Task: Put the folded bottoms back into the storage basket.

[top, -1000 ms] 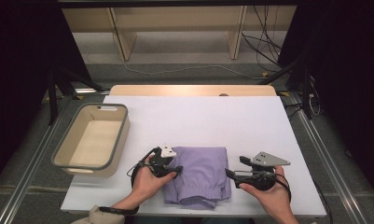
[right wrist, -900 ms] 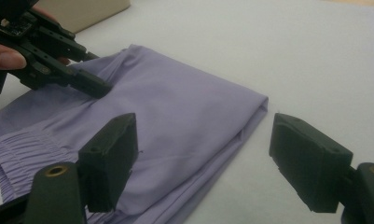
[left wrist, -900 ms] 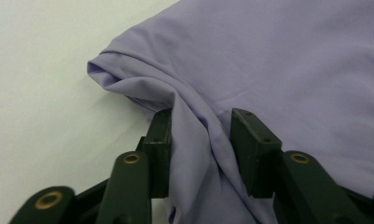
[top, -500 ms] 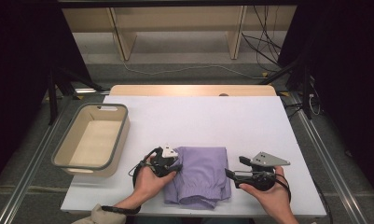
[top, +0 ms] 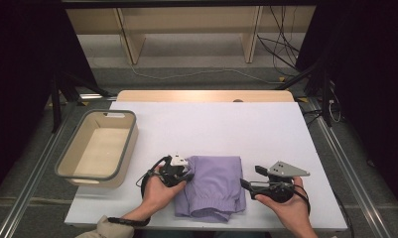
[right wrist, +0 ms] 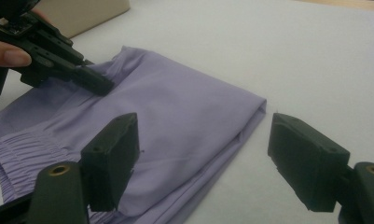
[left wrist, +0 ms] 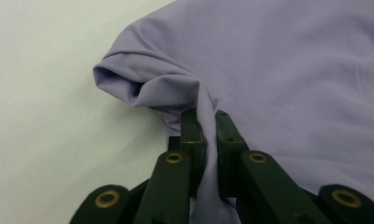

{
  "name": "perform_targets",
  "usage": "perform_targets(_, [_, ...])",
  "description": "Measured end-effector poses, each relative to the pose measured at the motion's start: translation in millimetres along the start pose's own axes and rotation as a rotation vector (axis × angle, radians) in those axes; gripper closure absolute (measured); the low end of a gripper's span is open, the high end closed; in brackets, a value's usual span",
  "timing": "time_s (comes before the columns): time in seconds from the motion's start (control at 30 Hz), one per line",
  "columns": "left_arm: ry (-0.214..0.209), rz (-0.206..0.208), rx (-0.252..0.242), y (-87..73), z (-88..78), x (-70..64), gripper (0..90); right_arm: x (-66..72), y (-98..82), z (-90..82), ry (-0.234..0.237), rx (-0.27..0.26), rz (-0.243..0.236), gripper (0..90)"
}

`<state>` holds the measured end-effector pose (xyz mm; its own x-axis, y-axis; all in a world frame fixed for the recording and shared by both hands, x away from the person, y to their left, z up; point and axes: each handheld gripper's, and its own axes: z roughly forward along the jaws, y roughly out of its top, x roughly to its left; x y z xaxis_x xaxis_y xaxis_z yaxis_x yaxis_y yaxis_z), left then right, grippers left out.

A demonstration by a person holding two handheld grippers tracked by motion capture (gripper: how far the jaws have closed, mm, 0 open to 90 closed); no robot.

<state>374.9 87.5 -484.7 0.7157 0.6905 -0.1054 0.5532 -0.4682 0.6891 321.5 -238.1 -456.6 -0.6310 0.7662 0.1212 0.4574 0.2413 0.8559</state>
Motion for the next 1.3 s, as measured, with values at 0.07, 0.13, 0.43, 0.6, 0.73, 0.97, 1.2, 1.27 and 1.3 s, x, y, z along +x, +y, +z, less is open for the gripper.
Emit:
perform_targets(0.07, [-0.006, 0.002, -0.004, 1.5, -2.4, -0.4, 84.9, -0.1, 0.0, -0.1, -0.001, -0.002, 0.001, 25.9])
perform_targets(0.13, [-0.015, 0.003, -0.017, 3.2, -5.1, -0.7, 84.9, -0.2, 0.0, -0.1, -0.001, -0.002, 0.001, 25.9])
perform_targets(0.43, [-0.038, 0.008, -0.052, 11.7, -16.5, 1.4, 85.0, -0.4, -0.1, -0.3, -0.004, -0.004, 0.001, 25.9])
perform_targets(0.6, [-0.054, 0.018, -0.073, 15.0, -20.4, 1.6, 85.0, -0.5, -0.2, -0.4, -0.005, -0.004, 0.001, 25.9])
perform_targets(0.73, [-0.061, 0.031, -0.104, 17.2, -23.6, 1.5, 85.0, -0.5, 0.0, -0.9, -0.010, -0.005, 0.003, 25.9])
perform_targets(0.97, [-0.069, 0.056, -0.186, 19.0, -28.1, 0.4, 84.9, -0.6, 0.0, -1.1, -0.010, -0.007, 0.004, 26.0])
perform_targets(1.2, [-0.067, 0.082, -0.276, 22.4, -35.6, -1.7, 84.9, -1.2, 0.3, -1.8, -0.015, -0.016, 0.005, 26.0])
perform_targets(1.27, [-0.067, 0.083, -0.280, 22.7, -36.4, -1.8, 84.9, -1.2, 0.4, -2.1, -0.017, -0.018, 0.006, 26.0])
perform_targets(1.3, [-0.072, 0.086, -0.282, 23.5, -37.6, -1.5, 84.9, -1.3, 0.5, -2.2, -0.018, -0.021, 0.007, 26.0])
